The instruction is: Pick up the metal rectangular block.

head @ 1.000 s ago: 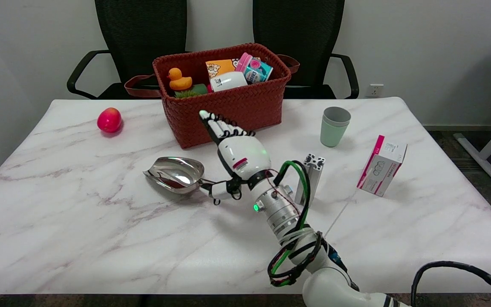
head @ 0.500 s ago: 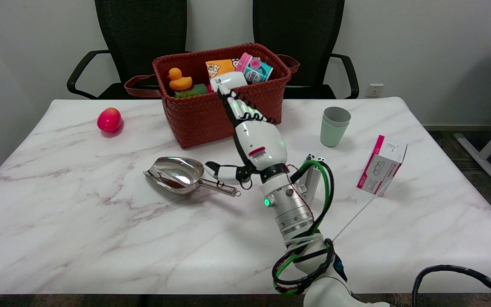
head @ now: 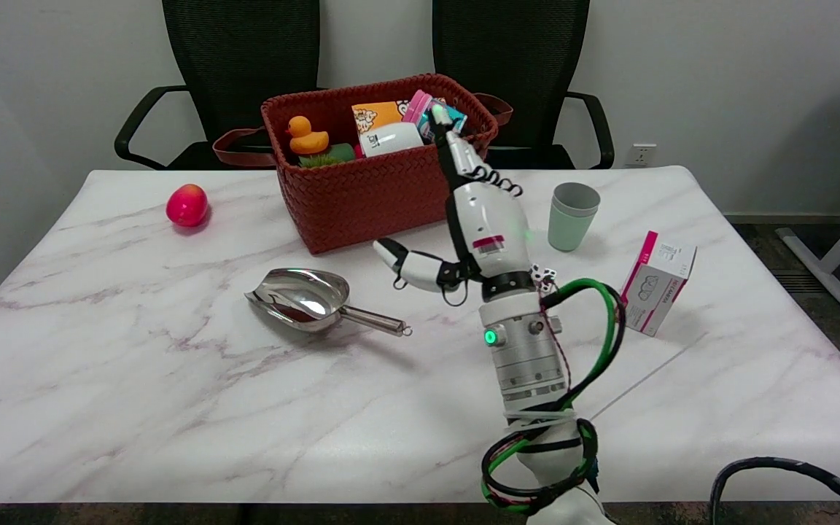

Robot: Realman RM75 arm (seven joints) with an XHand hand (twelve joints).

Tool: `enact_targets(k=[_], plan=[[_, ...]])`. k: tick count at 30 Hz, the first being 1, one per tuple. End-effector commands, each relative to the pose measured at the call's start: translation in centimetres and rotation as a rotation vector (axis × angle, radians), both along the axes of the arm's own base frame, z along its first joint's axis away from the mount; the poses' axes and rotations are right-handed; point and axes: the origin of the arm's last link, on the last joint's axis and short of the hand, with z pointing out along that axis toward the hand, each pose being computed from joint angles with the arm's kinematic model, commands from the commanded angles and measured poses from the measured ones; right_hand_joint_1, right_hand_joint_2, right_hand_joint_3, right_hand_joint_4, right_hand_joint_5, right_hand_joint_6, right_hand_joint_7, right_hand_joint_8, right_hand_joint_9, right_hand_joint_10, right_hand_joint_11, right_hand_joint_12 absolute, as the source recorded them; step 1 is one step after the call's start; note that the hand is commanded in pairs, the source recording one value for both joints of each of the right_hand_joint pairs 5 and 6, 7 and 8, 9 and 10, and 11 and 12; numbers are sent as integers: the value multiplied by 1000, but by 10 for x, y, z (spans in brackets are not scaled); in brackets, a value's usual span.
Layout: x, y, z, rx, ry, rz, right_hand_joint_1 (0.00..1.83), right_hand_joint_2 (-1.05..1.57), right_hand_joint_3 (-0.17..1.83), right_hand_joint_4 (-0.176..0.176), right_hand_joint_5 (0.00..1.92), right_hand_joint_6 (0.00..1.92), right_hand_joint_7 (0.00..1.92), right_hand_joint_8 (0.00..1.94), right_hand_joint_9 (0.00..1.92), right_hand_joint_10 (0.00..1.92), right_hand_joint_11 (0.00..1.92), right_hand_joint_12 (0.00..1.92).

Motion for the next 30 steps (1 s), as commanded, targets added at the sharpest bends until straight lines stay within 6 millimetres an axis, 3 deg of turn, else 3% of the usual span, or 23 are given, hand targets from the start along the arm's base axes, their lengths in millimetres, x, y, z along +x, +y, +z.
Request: enact_targets(k=[1, 16, 30], plan=[[19, 30, 29, -131, -129, 168, 1174, 674, 320, 0, 85, 85, 170, 170, 263, 263, 368, 368], [9, 44, 58, -247, -190, 186, 1150, 604, 388, 0, 68, 68, 176, 176, 238, 238, 336, 336], [-22, 41, 89, -226, -385, 159, 1109, 591, 412, 0, 20, 20, 67, 67, 172, 172, 276, 276]])
